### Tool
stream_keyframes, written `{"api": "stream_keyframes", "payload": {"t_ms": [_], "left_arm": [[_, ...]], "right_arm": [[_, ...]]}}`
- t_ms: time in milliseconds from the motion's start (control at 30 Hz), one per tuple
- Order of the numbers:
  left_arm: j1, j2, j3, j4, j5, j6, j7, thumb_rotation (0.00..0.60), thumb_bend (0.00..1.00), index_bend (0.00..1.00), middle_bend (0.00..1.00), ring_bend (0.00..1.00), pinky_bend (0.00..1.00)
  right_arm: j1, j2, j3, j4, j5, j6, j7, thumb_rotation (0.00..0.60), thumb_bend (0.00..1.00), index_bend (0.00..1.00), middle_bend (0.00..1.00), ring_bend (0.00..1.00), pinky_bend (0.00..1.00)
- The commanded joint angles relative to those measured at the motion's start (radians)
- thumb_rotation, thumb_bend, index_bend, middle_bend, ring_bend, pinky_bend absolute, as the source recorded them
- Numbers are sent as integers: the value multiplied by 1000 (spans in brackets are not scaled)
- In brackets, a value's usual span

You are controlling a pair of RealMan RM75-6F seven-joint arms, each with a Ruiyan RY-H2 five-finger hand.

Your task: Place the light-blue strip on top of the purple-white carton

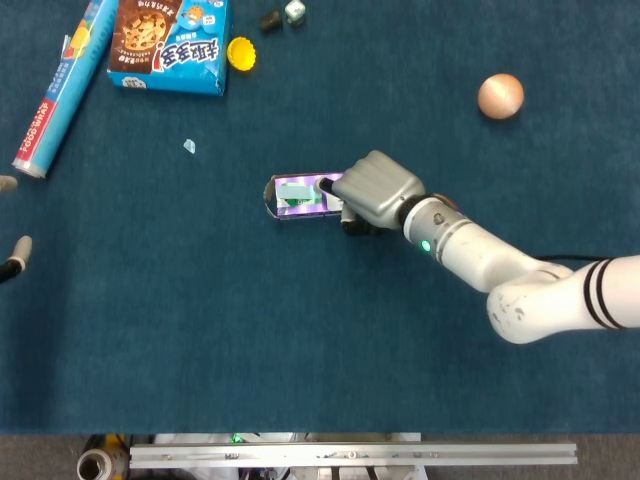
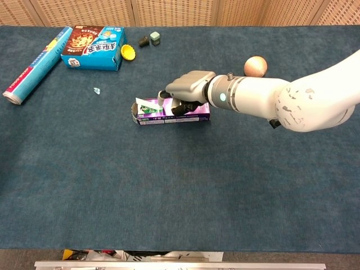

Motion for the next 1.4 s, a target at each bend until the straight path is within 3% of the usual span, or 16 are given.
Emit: {"api": "stream_keyframes", "payload": {"t_ms": [33,1400], "left_arm": [[1,1,0,0,-1,0,-1,600,246,293,687,741,947],[9,4,-1,-9,1,9,2,600,246,290,687,741,947]], "right_arm": [[6,-11,-5,13,10,-7,-10,215,1000,201,1000,1000,1000],[-15,9,-4,-37,-13,28,-24,219,1000,209,1000,1000,1000]]}}
